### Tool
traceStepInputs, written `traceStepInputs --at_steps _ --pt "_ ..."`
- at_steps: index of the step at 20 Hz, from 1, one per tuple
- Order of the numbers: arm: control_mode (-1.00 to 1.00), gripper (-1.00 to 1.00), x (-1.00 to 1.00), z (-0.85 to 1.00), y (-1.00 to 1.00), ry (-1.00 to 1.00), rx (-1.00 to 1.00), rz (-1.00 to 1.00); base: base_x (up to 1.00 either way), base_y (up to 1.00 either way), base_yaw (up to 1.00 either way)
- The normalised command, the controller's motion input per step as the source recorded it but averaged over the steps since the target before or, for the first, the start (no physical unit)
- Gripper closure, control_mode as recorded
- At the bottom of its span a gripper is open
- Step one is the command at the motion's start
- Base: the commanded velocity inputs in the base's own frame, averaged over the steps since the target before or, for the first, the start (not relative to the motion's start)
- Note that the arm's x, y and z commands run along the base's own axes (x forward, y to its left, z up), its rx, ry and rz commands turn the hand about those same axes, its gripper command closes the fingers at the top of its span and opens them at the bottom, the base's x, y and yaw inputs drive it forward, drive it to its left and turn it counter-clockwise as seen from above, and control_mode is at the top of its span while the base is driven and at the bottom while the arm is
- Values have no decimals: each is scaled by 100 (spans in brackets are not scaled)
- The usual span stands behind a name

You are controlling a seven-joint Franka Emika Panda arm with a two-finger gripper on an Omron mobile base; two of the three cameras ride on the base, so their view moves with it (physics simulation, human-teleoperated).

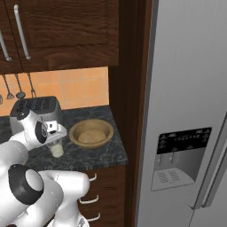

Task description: Grab a lemon wedge from the fridge and one ice cube from the ice bowl, and put them in the glass of lemonade.

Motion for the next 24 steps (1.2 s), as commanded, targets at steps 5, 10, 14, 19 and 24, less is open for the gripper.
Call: traceStepInputs --at_steps 5,10,14,19,24 --pt "-100 -100 -15 18 0 -3 0 0 0 0 0" --pt "-100 -100 -30 55 -1 -14 0 0 0 0 0" --pt "-100 -100 -4 7 -24 -1 0 0 0 0 0" --pt "-100 -100 -50 3 -19 -8 0 0 0 0 0" --pt "-100 -100 -98 15 -41 -32 17 2 0 0 0"
